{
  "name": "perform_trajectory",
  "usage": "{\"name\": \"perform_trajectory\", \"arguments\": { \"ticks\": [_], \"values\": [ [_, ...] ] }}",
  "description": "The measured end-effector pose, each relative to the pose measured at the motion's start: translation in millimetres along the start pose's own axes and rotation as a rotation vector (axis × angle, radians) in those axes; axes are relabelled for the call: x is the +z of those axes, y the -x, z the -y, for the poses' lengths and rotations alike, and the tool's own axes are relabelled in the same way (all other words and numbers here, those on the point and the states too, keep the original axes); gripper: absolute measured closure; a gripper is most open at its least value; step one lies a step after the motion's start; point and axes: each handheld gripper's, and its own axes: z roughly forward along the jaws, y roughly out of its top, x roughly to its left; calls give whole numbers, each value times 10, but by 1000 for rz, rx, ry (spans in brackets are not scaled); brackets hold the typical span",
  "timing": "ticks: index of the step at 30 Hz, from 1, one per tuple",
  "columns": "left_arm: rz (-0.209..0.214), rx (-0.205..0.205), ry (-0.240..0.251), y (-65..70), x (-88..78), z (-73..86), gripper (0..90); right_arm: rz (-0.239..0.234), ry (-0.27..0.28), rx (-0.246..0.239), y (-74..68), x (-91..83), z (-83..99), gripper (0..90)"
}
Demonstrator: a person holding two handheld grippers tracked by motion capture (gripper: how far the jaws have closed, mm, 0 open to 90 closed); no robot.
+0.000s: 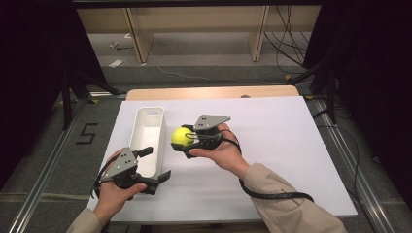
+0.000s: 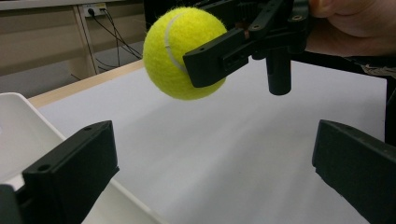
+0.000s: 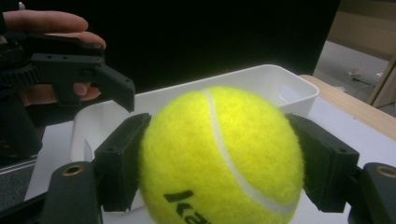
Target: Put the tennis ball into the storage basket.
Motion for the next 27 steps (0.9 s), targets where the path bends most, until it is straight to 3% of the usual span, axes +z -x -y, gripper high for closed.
{"name": "perform_trajectory", "arguments": {
  "ticks": [27],
  "values": [
    [-2, -3, 1, 1, -3, 0, 0, -4, 24, -1, 17, 68, -96, 265]
  ]
}}
